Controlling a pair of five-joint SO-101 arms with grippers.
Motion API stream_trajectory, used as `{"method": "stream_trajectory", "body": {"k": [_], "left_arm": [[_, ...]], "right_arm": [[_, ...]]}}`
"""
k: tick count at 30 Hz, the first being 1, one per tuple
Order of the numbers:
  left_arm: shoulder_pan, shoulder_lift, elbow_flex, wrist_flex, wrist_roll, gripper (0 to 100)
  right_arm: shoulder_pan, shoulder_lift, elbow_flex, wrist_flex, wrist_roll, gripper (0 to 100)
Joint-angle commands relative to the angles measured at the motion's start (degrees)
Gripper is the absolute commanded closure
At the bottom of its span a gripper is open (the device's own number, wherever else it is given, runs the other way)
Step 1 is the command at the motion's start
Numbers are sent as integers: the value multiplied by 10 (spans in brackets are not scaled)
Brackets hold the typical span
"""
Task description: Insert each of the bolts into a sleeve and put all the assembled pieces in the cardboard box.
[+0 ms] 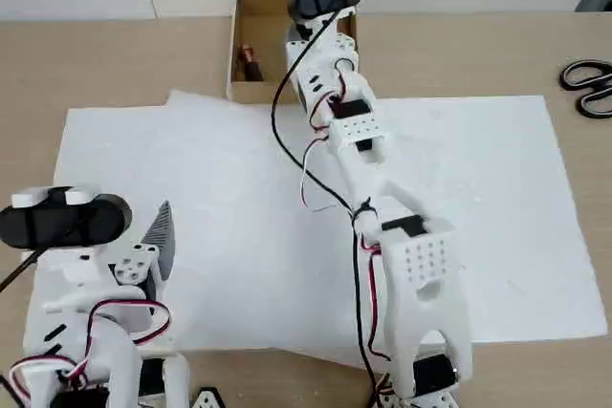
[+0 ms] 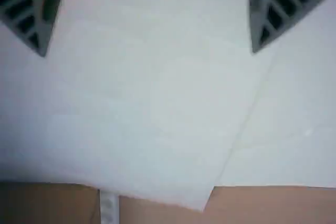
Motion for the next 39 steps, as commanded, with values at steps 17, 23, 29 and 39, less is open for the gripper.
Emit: {"method": "stream_trajectory", "body": {"k": [17, 23, 29, 39], "left_arm": [[-3, -3, 10, 0, -2, 764], [-3, -3, 10, 0, -2, 764], [-3, -3, 12, 0, -2, 764], [-3, -3, -18, 1, -2, 763]], "right_arm": [[6, 226, -367, 120, 7, 994], [6, 233, -380, 141, 7, 864], [6, 232, -404, 171, 7, 808], [8, 232, -602, 333, 7, 808]]}}
